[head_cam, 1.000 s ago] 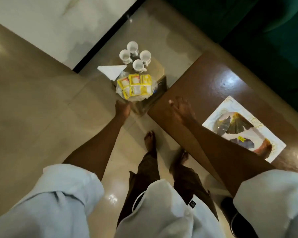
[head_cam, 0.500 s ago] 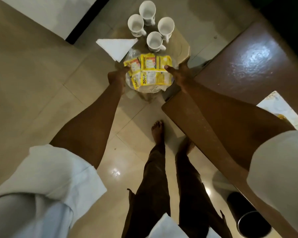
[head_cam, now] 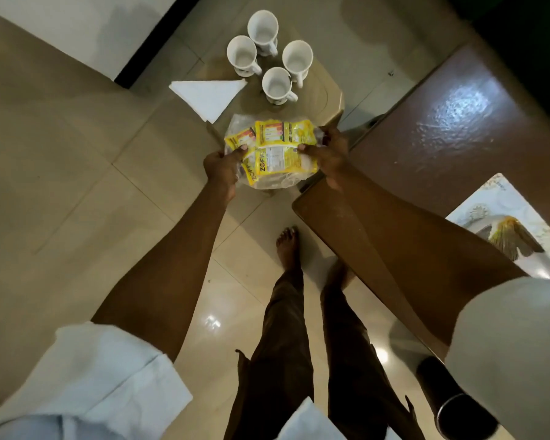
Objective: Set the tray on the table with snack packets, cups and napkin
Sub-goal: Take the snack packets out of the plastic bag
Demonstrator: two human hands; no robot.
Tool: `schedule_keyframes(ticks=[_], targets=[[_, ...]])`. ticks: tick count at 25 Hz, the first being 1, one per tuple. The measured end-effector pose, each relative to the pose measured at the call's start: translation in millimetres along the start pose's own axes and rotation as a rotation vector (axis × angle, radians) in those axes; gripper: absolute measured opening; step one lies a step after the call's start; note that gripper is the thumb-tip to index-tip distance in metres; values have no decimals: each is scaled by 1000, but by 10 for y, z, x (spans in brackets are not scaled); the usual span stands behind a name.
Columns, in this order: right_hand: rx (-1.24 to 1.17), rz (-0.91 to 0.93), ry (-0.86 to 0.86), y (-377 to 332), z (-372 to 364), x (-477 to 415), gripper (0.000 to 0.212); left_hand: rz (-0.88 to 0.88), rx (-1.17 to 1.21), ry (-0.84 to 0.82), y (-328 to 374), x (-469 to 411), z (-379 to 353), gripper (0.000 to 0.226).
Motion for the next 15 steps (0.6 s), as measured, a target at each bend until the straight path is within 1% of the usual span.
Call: schedule_keyframes(ticks=[2, 4, 5, 7, 9, 11, 12, 13, 15], targets=[[-50, 27, 4, 3, 128, 163, 55, 67, 96, -88, -133, 213, 44, 39], [-165, 35, -23, 23, 302, 372, 44, 154, 123, -190, -270, 485, 131, 49], [-214, 39, -51, 36, 400, 487, 40, 190, 127, -273, -334, 627, 158, 51], [-274, 49, -92, 69, 639, 689, 39, 245, 143, -457, -406, 875, 166, 54], [-260, 58, -125, 137, 900, 860, 43, 256, 109, -557, -462, 1065, 124, 60], [-227, 67, -121, 188, 1172, 994, 45, 153, -16, -560, -485, 1212, -5, 59], [-217, 64, -102, 207, 1306, 1049, 44, 80, -74, -532, -507, 1268, -65, 53], [-222, 57, -85, 228, 1434, 1100, 38, 8, -109, -502, -534, 1335, -123, 47], [-301, 5, -47, 273, 1665, 1173, 18, -118, -140, -493, -589, 1507, -218, 41]])
Point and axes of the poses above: each hand's wrist, its own x-axis away from the middle knuckle, its own z-axis out of the back of the hand, y = z × x, the point moved 6 cm from there along -x, towards the middle knuckle, and after that the axes turned 11 degrees about y, right-handed, at the moved point
